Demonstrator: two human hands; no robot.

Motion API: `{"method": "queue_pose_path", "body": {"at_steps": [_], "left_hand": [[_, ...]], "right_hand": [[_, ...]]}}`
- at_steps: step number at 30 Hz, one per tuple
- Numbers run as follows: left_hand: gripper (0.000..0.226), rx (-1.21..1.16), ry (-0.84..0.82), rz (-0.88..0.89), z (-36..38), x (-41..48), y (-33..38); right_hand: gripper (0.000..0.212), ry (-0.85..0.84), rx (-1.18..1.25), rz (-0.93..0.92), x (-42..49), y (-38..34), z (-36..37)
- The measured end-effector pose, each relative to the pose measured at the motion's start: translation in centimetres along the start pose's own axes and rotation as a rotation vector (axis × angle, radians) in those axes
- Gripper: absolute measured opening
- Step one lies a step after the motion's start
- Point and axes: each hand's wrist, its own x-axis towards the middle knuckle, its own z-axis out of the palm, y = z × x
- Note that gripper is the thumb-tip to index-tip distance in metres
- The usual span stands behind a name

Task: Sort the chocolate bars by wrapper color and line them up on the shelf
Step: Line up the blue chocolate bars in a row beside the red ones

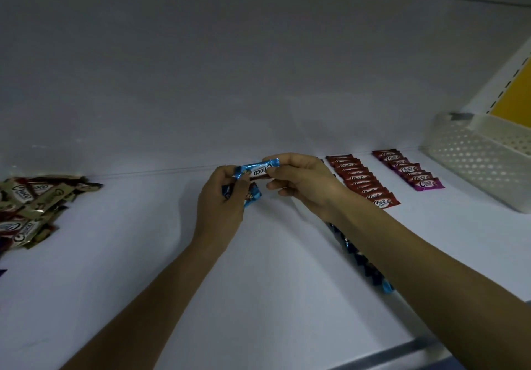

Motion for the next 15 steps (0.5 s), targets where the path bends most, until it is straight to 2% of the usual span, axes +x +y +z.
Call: {"method": "queue_pose_path", "body": {"at_steps": [3, 6, 8, 10, 13, 15], "left_hand": [[0.011, -0.018, 0.009, 0.01, -0.2, 0.1, 0.0], [0.007, -0.019, -0.024, 0.021, -0.2, 0.0, 0.1], [0.01, -0.026, -0.024, 0.025, 0.0, -0.1, -0.1], [0.014, -0.046, -0.004, 0.01, 0.0, 0.0, -0.2], [0.011, -0.061, 0.013, -0.024, -0.2, 0.2, -0.1], [0.006, -0.081, 0.015, -0.039, -0.2, 0.3, -0.1]], "right_hand": [[0.016, -0.006, -0.009, 0.012, -0.1, 0.2, 0.0], [0.005, -0.038, 0.059, 0.112, -0.2, 0.6, 0.6], [0.008, 0.005, 0.168, 0.158, 0.1, 0.7, 0.9], [0.007, 0.127, 0.188, 0.12, 0.7, 0.5, 0.8], [0.007, 0.287, -0.019, 0.013, 1.1, 0.0, -0.5], [0.012, 0.235, -0.363, -0.07, 1.1, 0.0, -1.5]]}}
